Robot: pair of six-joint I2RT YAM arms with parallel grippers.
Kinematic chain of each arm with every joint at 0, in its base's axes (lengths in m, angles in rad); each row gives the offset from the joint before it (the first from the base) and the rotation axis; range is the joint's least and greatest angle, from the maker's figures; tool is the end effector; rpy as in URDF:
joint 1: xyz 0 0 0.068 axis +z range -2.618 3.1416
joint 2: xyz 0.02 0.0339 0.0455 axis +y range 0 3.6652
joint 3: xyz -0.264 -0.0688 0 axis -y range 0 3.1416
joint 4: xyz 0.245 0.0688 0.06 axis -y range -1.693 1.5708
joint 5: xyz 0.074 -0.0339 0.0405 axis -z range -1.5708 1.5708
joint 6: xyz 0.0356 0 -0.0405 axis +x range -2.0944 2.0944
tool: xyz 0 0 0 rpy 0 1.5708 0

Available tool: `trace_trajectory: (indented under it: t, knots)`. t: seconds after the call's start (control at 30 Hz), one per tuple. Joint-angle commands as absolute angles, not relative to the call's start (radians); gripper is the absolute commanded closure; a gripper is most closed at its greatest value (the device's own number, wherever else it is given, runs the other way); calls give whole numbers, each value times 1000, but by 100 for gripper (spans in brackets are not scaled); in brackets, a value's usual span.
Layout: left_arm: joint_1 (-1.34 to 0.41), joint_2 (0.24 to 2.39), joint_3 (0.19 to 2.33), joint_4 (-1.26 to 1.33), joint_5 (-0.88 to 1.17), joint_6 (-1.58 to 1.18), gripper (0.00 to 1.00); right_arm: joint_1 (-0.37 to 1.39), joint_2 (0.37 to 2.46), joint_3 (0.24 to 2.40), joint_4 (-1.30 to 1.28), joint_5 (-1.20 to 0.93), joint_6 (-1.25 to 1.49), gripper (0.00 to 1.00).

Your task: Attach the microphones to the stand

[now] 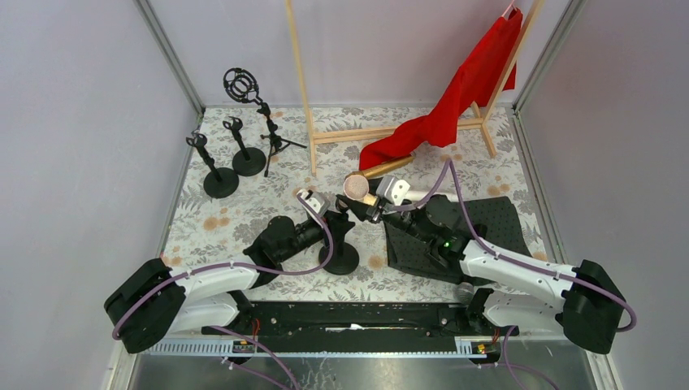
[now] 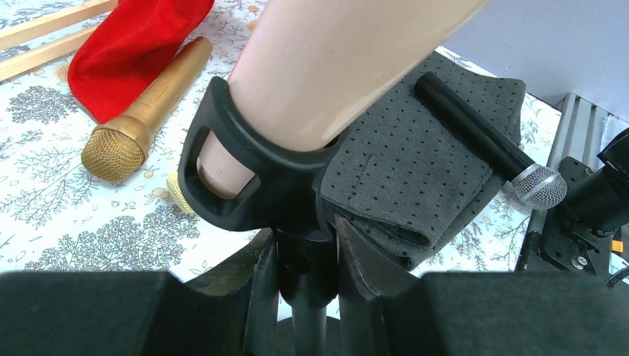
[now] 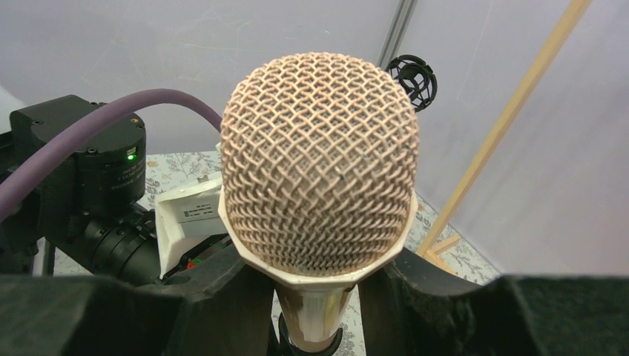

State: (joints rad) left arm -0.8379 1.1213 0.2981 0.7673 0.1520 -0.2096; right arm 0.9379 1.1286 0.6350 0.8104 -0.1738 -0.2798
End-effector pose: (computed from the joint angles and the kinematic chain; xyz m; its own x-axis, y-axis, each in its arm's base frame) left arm 0.1464 -0.1707 0.2063 -0.2105 -0.0736 -0.9748 0.8097 0.5456 -0.2160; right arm 0.1458 0.2091 0.3228 0.4233 0.1171 -0.8984 -0.8058 0.5019 -0.3142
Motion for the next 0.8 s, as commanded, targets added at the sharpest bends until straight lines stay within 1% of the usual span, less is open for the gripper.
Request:
trace_trajectory:
  t: [0.0, 0.4, 0.77]
  knots:
    - [-885, 1130, 305, 826, 237, -163, 100, 930, 1233, 579, 492, -34, -298, 100]
    - [-895, 1118, 282, 844, 227, -164, 100, 930, 1311, 557, 563, 37, -240, 100]
    - [-896, 1105, 266, 852, 221, -167, 100, 931, 1373, 528, 623, 27, -209, 100]
